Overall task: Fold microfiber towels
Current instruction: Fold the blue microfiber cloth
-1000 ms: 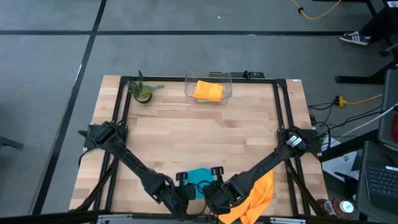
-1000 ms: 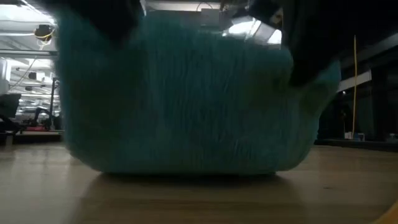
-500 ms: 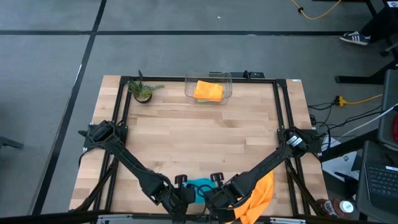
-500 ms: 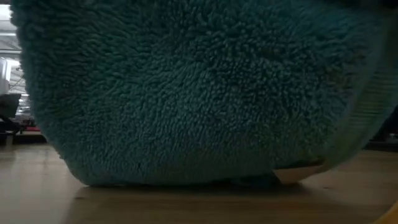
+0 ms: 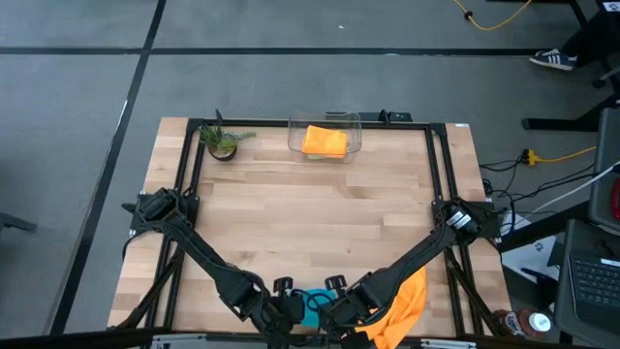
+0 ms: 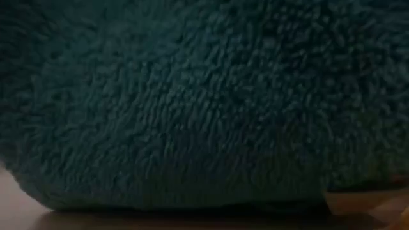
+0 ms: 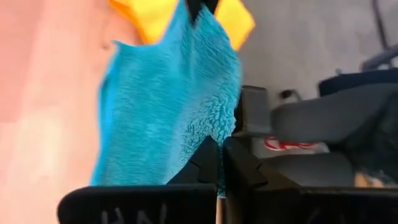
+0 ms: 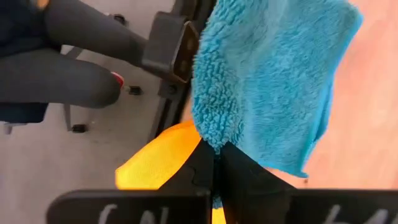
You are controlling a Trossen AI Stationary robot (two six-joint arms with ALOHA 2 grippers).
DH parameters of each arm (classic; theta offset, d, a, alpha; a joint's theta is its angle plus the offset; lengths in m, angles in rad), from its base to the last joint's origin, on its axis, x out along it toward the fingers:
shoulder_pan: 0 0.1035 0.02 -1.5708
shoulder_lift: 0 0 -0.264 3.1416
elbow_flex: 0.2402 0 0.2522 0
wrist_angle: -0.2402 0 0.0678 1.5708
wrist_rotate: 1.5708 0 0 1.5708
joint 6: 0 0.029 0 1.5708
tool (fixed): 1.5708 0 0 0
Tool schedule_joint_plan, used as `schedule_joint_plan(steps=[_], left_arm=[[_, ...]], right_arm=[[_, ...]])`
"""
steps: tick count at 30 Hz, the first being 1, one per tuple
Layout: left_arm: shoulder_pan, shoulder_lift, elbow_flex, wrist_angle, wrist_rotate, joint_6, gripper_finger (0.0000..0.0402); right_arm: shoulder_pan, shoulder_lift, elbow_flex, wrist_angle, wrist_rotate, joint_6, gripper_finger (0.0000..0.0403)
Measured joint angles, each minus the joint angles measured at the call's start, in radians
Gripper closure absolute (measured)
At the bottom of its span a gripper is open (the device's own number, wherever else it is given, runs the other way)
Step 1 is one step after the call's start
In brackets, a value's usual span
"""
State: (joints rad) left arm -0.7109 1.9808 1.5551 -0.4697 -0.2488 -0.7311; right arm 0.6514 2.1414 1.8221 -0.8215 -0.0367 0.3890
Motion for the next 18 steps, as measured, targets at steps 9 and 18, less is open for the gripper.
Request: schedule_joint_plan(steps=[9,18], left_arm=[[0.004,0.016,0.001,-0.114,-0.116,0.004,0.0402],[0.029,0.045,0.001,-0.145,-0.080,-0.046,0.0402]], right_arm=[[-0.020,0.008,-0.025,0.004,0.182,0.019,0.0393],[-0.045,0.019,-0.093,0.009,0.185,0.102,0.0393]])
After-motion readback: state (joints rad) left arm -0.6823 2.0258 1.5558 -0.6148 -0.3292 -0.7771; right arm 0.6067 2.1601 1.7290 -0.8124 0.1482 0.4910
